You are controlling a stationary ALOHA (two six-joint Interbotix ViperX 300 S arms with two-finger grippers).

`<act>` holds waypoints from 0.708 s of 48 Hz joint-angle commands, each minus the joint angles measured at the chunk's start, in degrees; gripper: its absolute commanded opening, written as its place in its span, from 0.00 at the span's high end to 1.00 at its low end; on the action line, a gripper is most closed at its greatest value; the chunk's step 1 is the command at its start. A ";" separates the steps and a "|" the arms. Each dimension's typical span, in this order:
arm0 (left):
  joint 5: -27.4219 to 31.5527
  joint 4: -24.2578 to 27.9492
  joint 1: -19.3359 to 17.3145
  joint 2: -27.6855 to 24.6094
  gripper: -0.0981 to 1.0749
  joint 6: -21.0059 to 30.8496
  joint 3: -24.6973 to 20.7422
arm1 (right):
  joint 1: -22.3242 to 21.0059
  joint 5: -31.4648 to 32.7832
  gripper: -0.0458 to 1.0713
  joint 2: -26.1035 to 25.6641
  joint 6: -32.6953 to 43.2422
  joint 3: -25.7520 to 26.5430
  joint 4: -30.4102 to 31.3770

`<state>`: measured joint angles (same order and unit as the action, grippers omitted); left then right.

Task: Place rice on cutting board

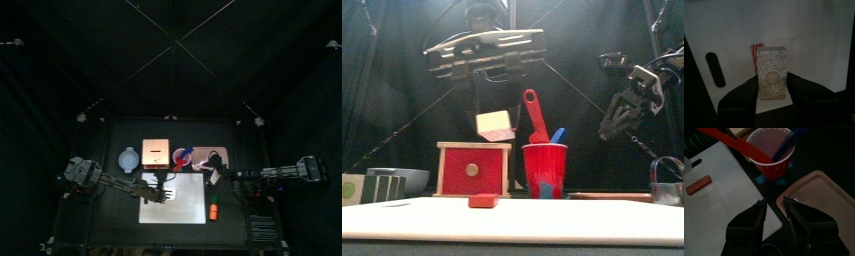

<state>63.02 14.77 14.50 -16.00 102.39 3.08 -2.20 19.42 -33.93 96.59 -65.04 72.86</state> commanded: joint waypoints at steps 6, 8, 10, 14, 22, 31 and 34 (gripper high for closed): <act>-0.18 1.41 0.00 -3.78 0.37 -0.53 -7.03 | -0.18 0.00 0.31 -0.18 0.00 0.44 -0.26; -0.18 1.49 -0.09 -4.48 0.36 -0.44 -7.47 | -0.09 -0.09 0.31 -0.18 0.00 0.44 -0.26; -0.09 1.49 -0.26 -5.10 0.36 -0.44 -7.82 | -0.09 0.00 0.31 -0.18 0.00 0.44 -0.26; -0.18 1.49 -0.35 -6.24 0.36 -0.44 -8.35 | -0.18 -0.09 0.31 -0.18 0.00 0.44 -0.26; -0.44 1.32 -0.53 -7.91 0.35 0.35 -8.79 | -0.18 0.00 0.31 -0.18 0.00 0.53 -0.09; -2.29 1.49 -0.97 -10.11 0.35 0.26 -10.72 | -0.26 -0.09 0.31 -0.18 -0.09 0.53 0.00; -2.64 1.67 -1.14 -10.90 0.35 0.18 -11.51 | -0.26 0.00 0.31 -0.18 -0.09 0.62 0.00</act>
<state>60.82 16.00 13.89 -27.16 102.57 -6.15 -2.29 19.42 -33.93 96.59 -65.04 72.69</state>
